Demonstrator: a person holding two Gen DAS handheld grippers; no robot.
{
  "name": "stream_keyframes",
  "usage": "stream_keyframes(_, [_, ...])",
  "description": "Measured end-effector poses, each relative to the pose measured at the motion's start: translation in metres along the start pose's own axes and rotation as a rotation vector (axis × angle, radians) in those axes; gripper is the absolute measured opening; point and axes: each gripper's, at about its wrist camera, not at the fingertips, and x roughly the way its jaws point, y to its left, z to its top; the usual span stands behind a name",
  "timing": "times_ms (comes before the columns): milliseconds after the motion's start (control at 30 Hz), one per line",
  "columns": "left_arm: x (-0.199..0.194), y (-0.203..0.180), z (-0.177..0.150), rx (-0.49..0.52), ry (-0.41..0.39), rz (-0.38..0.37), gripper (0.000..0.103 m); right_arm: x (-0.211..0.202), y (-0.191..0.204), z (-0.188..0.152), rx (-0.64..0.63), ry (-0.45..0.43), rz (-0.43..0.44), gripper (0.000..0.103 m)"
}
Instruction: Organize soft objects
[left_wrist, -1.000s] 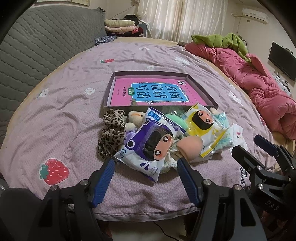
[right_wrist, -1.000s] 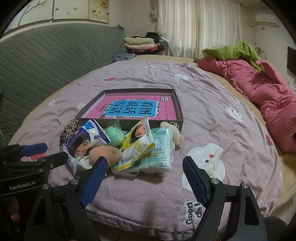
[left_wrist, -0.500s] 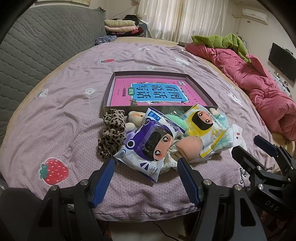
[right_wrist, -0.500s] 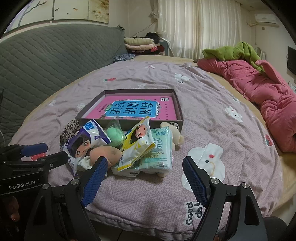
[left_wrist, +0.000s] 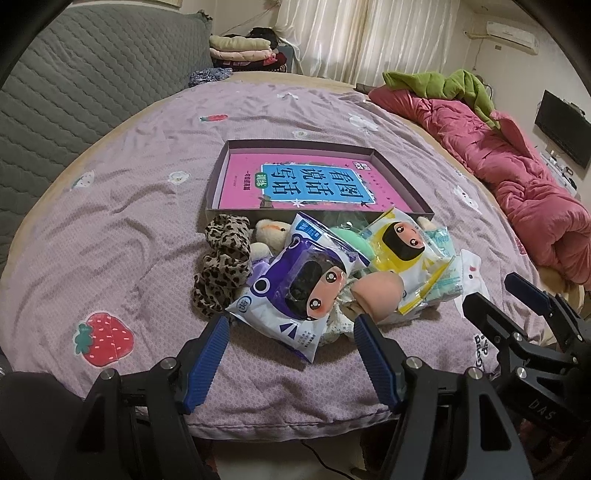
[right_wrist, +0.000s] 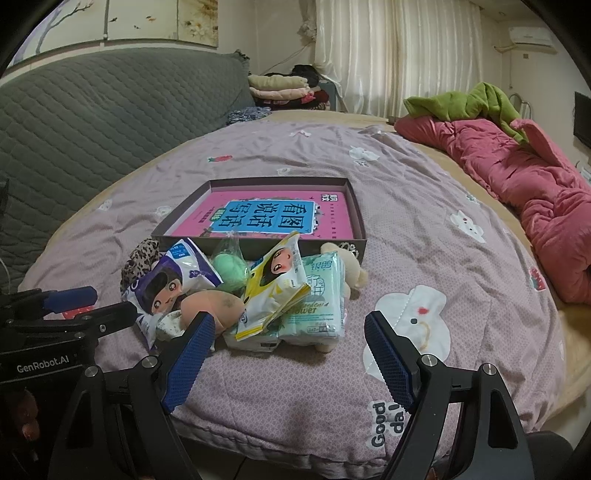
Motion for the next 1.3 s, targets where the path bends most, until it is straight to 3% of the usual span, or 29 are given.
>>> stream_keyframes(200, [0.002,0.004,0.005,0.003,0.009,-0.076,0.070,0.000,0.004,0.000,-0.011,-0.002,0.019,0.084])
stream_keyframes(400, [0.010,-0.006,0.014,0.104,0.014,-0.105,0.070,0.001,0.004,-0.001,-0.011,0.002,0.038,0.084])
stream_keyframes(633, [0.028,-0.015,0.027,0.222,0.019,-0.059,0.069,0.003,0.005,-0.001,-0.019,0.008,0.049,0.084])
stream_keyframes(800, [0.047,-0.011,0.030,0.246,0.097,-0.083,0.069,0.008,0.006,0.000,-0.020,0.020,0.068,0.084])
stream_keyframes(1200, [0.077,-0.010,0.039,0.318,0.145,-0.047,0.067,0.024,0.024,0.000,-0.070,0.050,0.145,0.084])
stream_keyframes(1300, [0.082,-0.005,0.043,0.301,0.160,-0.086,0.062,0.031,0.028,0.001,-0.083,0.056,0.157,0.084])
